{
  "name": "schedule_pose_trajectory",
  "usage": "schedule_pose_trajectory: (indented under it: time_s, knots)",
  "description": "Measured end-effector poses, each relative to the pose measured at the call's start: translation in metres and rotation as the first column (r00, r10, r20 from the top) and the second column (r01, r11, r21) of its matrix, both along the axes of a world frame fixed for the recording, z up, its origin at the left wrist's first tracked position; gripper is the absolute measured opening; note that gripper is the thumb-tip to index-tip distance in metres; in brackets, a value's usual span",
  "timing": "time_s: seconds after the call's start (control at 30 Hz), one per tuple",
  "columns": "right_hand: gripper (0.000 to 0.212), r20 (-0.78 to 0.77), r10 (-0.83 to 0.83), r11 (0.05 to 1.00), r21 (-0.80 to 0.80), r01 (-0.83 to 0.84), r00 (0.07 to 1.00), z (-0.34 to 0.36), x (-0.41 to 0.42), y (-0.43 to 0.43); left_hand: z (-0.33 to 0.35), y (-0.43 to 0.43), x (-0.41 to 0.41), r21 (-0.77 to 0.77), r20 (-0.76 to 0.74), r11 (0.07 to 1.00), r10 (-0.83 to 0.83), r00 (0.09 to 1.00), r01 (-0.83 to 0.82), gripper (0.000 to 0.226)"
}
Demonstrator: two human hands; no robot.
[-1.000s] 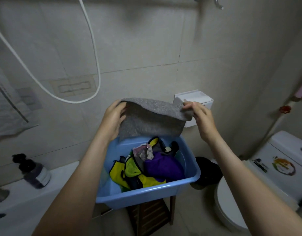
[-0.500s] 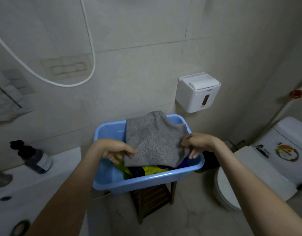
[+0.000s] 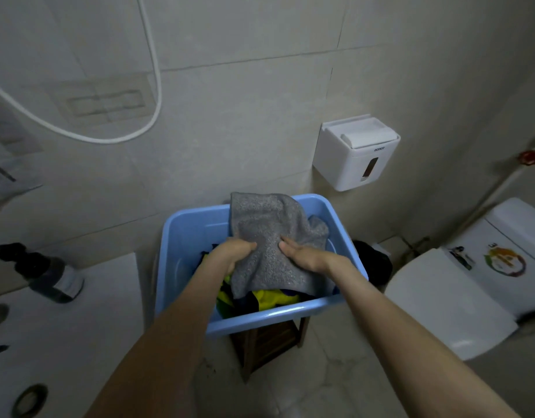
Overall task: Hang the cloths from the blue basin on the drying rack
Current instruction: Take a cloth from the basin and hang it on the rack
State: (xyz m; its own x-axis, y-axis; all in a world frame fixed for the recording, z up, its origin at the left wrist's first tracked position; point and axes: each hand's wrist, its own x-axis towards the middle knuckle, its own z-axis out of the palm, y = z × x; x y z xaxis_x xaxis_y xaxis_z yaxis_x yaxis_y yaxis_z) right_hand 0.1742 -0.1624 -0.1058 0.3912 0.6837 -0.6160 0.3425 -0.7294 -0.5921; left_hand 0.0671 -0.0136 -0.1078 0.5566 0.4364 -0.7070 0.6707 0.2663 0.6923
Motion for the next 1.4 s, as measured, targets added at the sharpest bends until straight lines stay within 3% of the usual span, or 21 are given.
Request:
schedule_pose_trajectory:
  time_s: [0.17,0.23,0.3,0.4,0.5,0.57,0.63,0.7,0.77,0.83,0.87,0.93,1.0,1.1,1.17,1.27,1.4]
  knots:
    - [0.061,0.068,-0.066,0.996,-0.052,0.07,0.996,-0.009,0.013,-0.002,-0.005,0.008,0.0,-0.067,0.047,0.989,0.138,0.989,-0.135,0.049]
    - [0.053,0.215,-0.084,0.996,0.022,0.081,0.973,-0.01,0.016,0.002,-0.003,0.013,0.001,-0.059,0.091,0.976,0.214,0.973,-0.209,0.045]
    - [0.047,0.335,-0.162,0.978,0.178,0.107,0.928,-0.008,0.018,0.01,0.007,0.017,0.003,-0.003,0.118,0.983,0.183,0.976,-0.184,0.039]
    - [0.075,0.315,-0.234,0.895,0.44,0.077,0.92,0.011,0.015,0.023,0.033,0.014,0.007,0.166,0.202,0.985,-0.082,0.976,0.048,0.032]
    - [0.099,0.418,-0.099,0.859,0.493,-0.134,0.903,0.04,0.018,0.029,0.072,0.002,0.009,0.355,0.222,0.855,-0.47,0.854,0.378,0.016]
    - [0.086,0.538,-0.001,0.846,0.45,-0.286,0.843,0.059,0.021,0.024,0.096,-0.008,0.011,0.482,0.16,0.726,-0.623,0.765,0.49,0.012]
    - [0.061,0.598,0.007,0.828,0.445,-0.339,0.802,0.074,0.025,0.016,0.115,-0.017,0.016,0.546,0.134,0.659,-0.678,0.723,0.517,0.01]
    - [0.049,0.597,-0.073,0.821,0.491,-0.292,0.799,0.087,0.028,-0.002,0.127,-0.028,0.021,0.536,0.182,0.664,-0.694,0.697,0.521,0.018]
    - [0.057,0.559,-0.173,0.815,0.544,-0.201,0.811,0.1,0.029,-0.024,0.134,-0.037,0.026,0.512,0.276,0.686,-0.701,0.658,0.517,0.029]
    - [0.042,0.501,-0.297,0.799,0.597,-0.076,0.813,0.109,0.025,-0.051,0.14,-0.049,0.034,0.519,0.319,0.651,-0.748,0.581,0.554,0.019]
    - [0.029,0.456,-0.359,0.78,0.625,-0.006,0.814,0.112,0.023,-0.066,0.142,-0.055,0.037,0.549,0.306,0.612,-0.781,0.544,0.569,0.011]
    - [0.008,0.358,-0.503,0.707,0.693,0.137,0.787,0.114,0.016,-0.1,0.148,-0.069,0.043,0.665,0.187,0.47,-0.858,0.479,0.58,0.019]
    - [0.01,0.288,-0.628,0.614,0.754,0.233,0.723,0.121,0.009,-0.135,0.153,-0.082,0.047,0.737,0.076,0.35,-0.893,0.443,0.578,0.024]
    - [0.019,0.184,-0.758,0.459,0.832,0.312,0.625,0.138,-0.008,-0.187,0.16,-0.11,0.053,0.759,0.042,0.283,-0.92,0.389,0.587,0.014]
    - [0.025,0.17,-0.798,0.417,0.849,0.325,0.579,0.147,-0.023,-0.218,0.167,-0.131,0.055,0.809,0.034,0.242,-0.929,0.368,0.536,0.009]
    - [0.026,0.241,-0.822,0.464,0.81,0.36,0.516,0.15,-0.048,-0.269,0.177,-0.17,0.052,0.889,0.097,0.236,-0.934,0.343,0.392,0.022]
    - [0.019,0.236,-0.84,0.486,0.728,0.484,0.489,0.15,-0.093,-0.329,0.182,-0.224,0.037,0.895,0.232,0.325,-0.924,0.305,0.305,0.034]
